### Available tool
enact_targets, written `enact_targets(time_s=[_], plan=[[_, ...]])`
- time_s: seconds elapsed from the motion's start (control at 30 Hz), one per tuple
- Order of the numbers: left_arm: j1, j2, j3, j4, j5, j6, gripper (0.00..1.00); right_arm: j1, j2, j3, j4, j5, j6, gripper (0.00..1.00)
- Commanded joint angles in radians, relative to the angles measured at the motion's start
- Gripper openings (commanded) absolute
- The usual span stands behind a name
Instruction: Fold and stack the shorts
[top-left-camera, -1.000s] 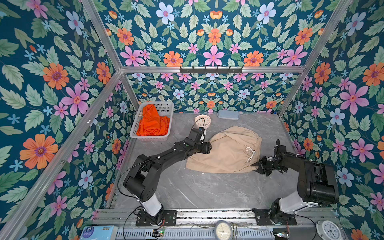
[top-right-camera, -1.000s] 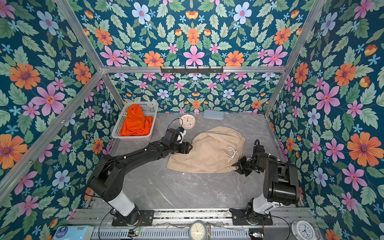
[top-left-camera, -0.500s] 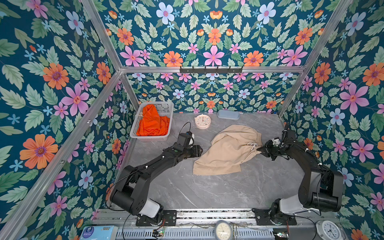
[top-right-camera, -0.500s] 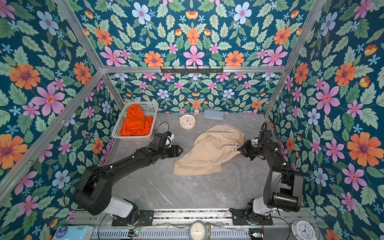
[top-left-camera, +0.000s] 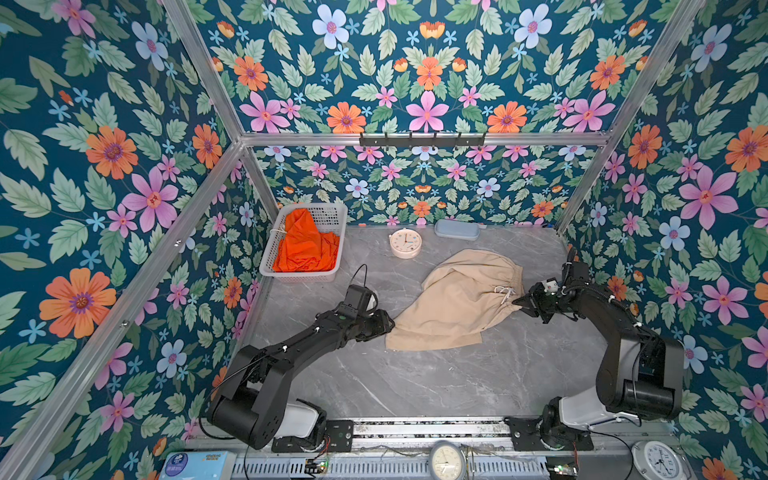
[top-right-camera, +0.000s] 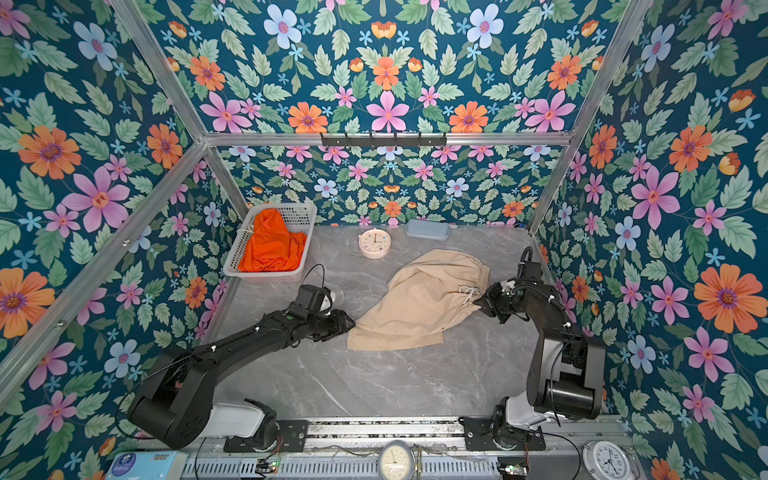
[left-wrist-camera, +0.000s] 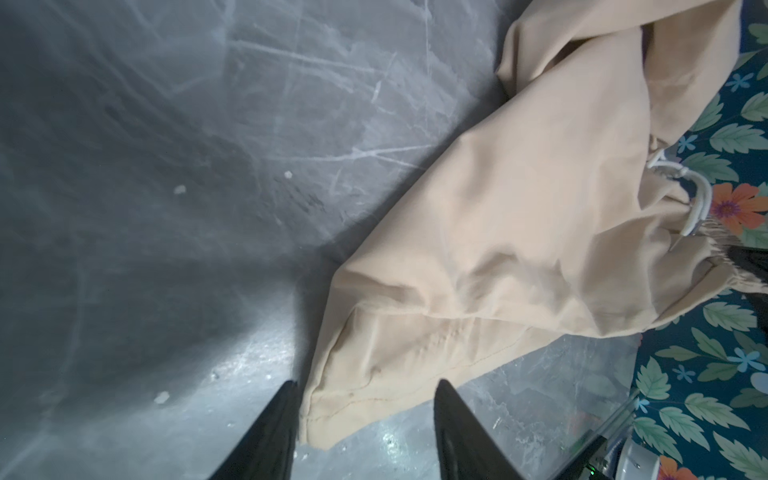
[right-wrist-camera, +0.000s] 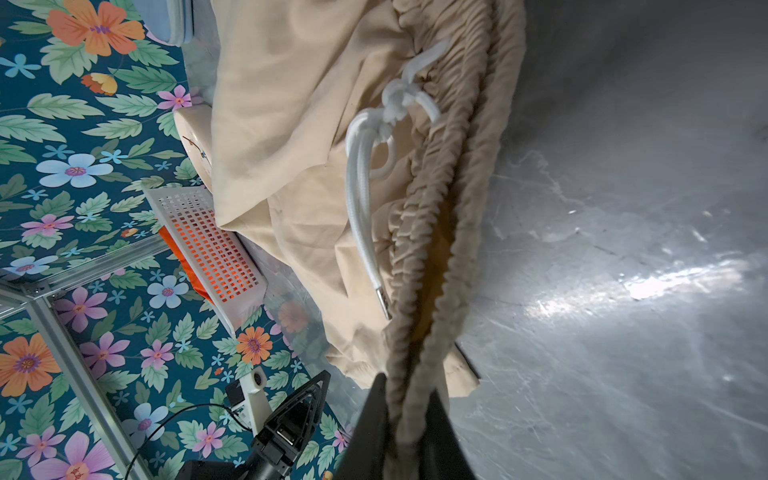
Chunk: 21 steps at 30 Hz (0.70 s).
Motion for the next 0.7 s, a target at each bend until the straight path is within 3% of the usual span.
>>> enact_targets(time_s=[0.0, 0.37, 0.67], plan=[[0.003, 0.017, -0.009, 0.029, 0.035, 0.051, 0.53, 0.000, -0.006, -0.015, 0.041, -0.032, -0.003, 0.14], [0.012, 0.083, -0.056, 0.115, 0.056, 0.165, 0.55, 0.000, -0.012, -0.039, 0.080, -0.061, 0.005, 0.14], [0.015, 0.157, -0.064, 0.177, 0.147, 0.197, 0.47, 0.001, -0.028, -0.051, 0.084, -0.067, 0.014, 0.14]])
